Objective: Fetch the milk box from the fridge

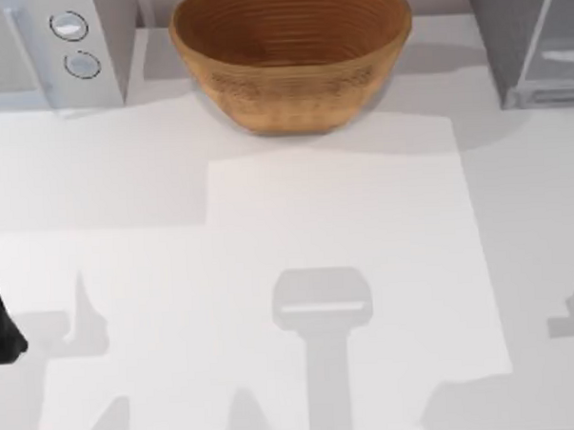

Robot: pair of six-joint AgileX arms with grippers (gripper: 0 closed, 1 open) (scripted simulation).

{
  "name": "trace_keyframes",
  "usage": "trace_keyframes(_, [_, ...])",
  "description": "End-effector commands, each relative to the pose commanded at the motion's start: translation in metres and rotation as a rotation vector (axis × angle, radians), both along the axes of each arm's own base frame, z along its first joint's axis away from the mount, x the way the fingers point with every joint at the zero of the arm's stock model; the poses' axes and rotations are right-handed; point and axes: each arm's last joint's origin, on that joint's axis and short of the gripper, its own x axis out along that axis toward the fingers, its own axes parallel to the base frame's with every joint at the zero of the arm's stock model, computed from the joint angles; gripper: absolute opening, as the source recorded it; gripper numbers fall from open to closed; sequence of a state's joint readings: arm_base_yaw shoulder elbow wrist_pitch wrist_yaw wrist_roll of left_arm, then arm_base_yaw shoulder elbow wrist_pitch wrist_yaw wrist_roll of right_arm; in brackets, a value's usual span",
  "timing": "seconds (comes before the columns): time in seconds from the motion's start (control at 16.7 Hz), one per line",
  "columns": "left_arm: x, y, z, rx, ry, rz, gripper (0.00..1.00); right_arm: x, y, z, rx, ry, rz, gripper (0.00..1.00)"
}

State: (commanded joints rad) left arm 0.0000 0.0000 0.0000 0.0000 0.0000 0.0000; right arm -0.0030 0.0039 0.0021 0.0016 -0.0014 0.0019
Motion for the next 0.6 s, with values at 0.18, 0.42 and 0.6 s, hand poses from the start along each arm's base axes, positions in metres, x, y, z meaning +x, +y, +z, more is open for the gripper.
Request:
trace_keyframes(0.18, [0.000,0.000,0.000,0.000,0.000,0.000,1.00,0.003,0.002,0.003,-0.001,0.003,0.020,0.00])
trace_keyframes(0.42, [0.000,0.000,0.000,0.000,0.000,0.000,1.00,0.016,0.011,0.015,-0.006,0.004,0.089,0.00])
trace_keyframes(0.6, [0.000,0.000,0.000,0.000,0.000,0.000,1.00,0.034,0.023,0.025,-0.010,0.004,0.165,0.00])
